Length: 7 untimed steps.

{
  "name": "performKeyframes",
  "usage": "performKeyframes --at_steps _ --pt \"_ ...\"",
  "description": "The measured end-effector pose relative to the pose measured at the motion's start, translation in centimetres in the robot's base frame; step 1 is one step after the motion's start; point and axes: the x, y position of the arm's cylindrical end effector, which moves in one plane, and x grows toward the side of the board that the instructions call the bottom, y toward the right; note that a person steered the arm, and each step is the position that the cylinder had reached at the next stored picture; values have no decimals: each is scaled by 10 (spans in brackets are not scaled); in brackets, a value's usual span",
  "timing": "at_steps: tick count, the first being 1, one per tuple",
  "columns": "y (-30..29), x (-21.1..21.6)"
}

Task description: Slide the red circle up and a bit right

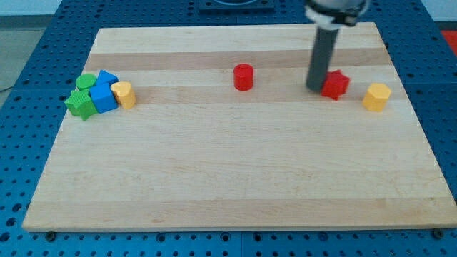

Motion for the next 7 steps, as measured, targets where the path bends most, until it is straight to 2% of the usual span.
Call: performKeyframes --at_steps 1,2,3,4,5,6,7 --pt "47 -10" --pt "33 -11" --pt "8 -30" --pt "-27 -69" --pt "-85 -98" --pt "-171 -68" --pt "-239 -19"
